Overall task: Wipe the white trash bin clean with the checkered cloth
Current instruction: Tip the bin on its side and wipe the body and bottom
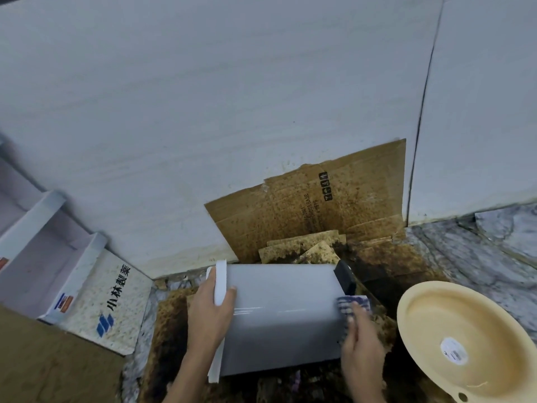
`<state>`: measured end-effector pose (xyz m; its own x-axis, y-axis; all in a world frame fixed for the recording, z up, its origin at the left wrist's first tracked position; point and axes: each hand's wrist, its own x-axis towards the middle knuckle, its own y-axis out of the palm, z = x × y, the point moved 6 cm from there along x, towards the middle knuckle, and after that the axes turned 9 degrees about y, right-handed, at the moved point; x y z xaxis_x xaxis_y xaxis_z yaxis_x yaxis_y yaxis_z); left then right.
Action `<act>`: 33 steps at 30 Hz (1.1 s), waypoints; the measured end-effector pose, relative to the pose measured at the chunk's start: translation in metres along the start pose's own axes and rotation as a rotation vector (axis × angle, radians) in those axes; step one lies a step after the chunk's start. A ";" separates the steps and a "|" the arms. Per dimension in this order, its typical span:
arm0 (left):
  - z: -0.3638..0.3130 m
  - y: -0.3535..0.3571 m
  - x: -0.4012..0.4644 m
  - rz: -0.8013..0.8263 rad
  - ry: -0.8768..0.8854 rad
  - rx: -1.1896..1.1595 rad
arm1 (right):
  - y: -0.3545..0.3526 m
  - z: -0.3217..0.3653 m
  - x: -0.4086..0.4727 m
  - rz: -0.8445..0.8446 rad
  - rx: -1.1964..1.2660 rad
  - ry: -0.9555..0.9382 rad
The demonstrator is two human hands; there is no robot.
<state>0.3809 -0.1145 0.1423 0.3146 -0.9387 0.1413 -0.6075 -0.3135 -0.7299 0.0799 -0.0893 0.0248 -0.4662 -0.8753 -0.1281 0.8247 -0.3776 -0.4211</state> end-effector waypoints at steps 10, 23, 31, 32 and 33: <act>-0.030 0.003 0.000 0.064 0.143 0.091 | 0.062 0.101 0.015 0.243 -0.276 -0.431; -0.076 0.018 -0.030 0.094 0.402 0.191 | 0.056 0.147 0.044 0.396 -0.012 -0.177; -0.067 0.031 -0.040 0.024 0.246 0.070 | 0.095 0.209 0.038 0.848 0.027 -0.148; -0.065 0.033 -0.039 0.030 0.236 0.064 | 0.097 0.208 0.034 0.887 0.014 -0.171; -0.063 0.033 -0.037 0.034 0.211 0.041 | 0.098 0.207 0.031 0.909 -0.016 -0.201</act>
<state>0.3034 -0.0992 0.1553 0.1323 -0.9591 0.2503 -0.5833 -0.2795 -0.7626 0.2126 -0.2162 0.1651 0.4222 -0.8690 -0.2578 0.8404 0.4819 -0.2479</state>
